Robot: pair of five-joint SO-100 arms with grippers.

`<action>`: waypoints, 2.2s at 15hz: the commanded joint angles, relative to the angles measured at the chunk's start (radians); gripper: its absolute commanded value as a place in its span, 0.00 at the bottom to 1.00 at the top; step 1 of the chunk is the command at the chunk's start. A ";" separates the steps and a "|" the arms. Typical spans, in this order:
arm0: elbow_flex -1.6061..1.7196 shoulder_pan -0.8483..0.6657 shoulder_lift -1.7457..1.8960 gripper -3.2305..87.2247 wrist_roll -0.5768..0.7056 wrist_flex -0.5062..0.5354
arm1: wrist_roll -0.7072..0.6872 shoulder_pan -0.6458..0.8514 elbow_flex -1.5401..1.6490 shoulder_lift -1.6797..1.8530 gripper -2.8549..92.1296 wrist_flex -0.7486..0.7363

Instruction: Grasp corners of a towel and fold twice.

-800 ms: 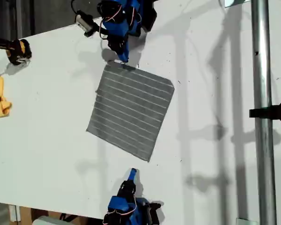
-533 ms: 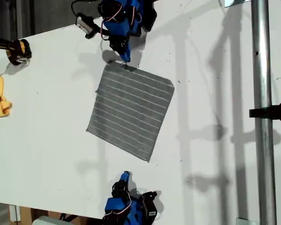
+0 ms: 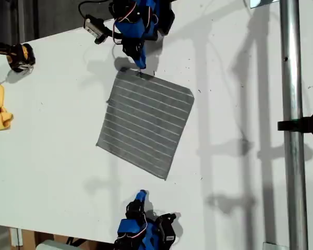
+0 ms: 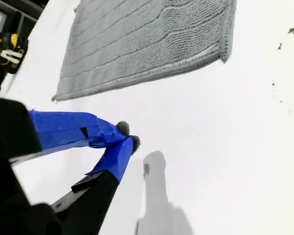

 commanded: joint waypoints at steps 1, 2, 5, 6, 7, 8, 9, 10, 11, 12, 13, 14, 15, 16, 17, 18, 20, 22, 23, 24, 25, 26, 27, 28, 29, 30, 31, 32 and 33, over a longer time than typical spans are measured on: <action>0.002 -0.009 0.006 0.01 -0.008 -0.002 | 0.006 -0.063 -0.186 -0.075 0.03 0.002; 0.002 -0.009 0.006 0.01 -0.006 -0.002 | -0.002 -0.104 -0.288 -0.218 0.03 -0.008; 0.002 -0.008 0.006 0.01 -0.005 -0.003 | -0.017 -0.241 -0.505 -0.537 0.03 -0.084; 0.002 -0.008 0.006 0.01 -0.008 -0.003 | -0.017 -0.278 -0.568 -0.620 0.03 -0.086; 0.002 -0.008 0.006 0.01 -0.009 -0.002 | -0.021 -0.311 -0.640 -0.709 0.03 -0.083; 0.002 -0.008 0.006 0.01 -0.009 -0.002 | -0.035 -0.344 -0.730 -0.810 0.03 -0.072; 0.002 -0.008 0.006 0.01 -0.009 -0.002 | -0.054 -0.373 -0.836 -0.913 0.03 -0.048; 0.002 -0.008 0.006 0.01 -0.009 -0.002 | -0.081 -0.396 -0.942 -1.014 0.03 -0.020; 0.002 -0.008 0.006 0.01 -0.009 -0.002 | -0.107 -0.411 -1.039 -1.097 0.03 -0.002; 0.002 -0.008 0.006 0.01 -0.009 -0.002 | -0.133 -0.423 -1.126 -1.167 0.03 0.011; 0.002 -0.008 0.006 0.01 -0.011 -0.002 | -0.150 -0.433 -1.206 -1.236 0.03 0.035; 0.002 -0.006 0.006 0.01 -0.011 -0.002 | -0.166 -0.442 -1.281 -1.302 0.03 0.061; 0.002 -0.006 0.006 0.01 -0.011 -0.002 | -0.175 -0.454 -1.347 -1.362 0.03 0.078; 0.002 -0.006 0.006 0.01 -0.011 -0.002 | -0.181 -0.468 -1.390 -1.401 0.03 0.078; 0.002 -0.006 0.006 0.01 -0.011 -0.002 | -0.181 -0.480 -1.413 -1.425 0.03 0.078; 0.002 -0.006 0.006 0.01 -0.011 -0.002 | -0.181 -0.492 -1.417 -1.434 0.03 0.078; 0.002 -0.008 0.006 0.01 -0.009 -0.002 | -0.181 -0.517 -1.419 -1.448 0.03 0.055; 0.002 -0.008 0.006 0.01 -0.008 -0.002 | -0.184 -0.529 -1.414 -1.447 0.03 0.069; 0.002 -0.008 0.006 0.01 -0.008 -0.002 | -0.213 -0.532 -1.411 -1.447 0.03 0.071; 0.002 -0.008 0.006 0.01 -0.008 -0.002 | -0.213 -0.537 -1.414 -1.447 0.13 0.072; 0.002 -0.006 0.006 0.01 -0.008 -0.002 | -0.206 -0.538 -1.411 -1.450 0.26 0.071; 0.002 -0.006 0.006 0.01 -0.008 -0.002 | -0.207 -0.535 -1.393 -1.450 0.33 0.051; 0.002 -0.006 0.006 0.01 -0.008 -0.002 | -0.222 -0.532 -1.387 -1.453 0.39 0.035; 0.002 -0.005 0.006 0.01 -0.008 -0.002 | -0.235 -0.528 -1.387 -1.453 0.40 0.034; 0.002 -0.005 0.006 0.01 -0.008 -0.002 | -0.235 -0.523 -1.384 -1.453 0.41 0.044; 0.002 -0.003 0.006 0.01 -0.009 -0.002 | -0.232 -0.520 -1.376 -1.462 0.41 0.058; 0.002 -0.003 0.006 0.01 -0.009 -0.002 | -0.227 -0.518 -1.359 -1.480 0.41 0.072; 0.002 -0.003 0.006 0.01 -0.009 -0.002 | -0.218 -0.522 -1.339 -1.514 0.41 0.081; 0.002 -0.003 0.006 0.01 -0.009 -0.002 | -0.207 -0.523 -1.319 -1.560 0.40 0.081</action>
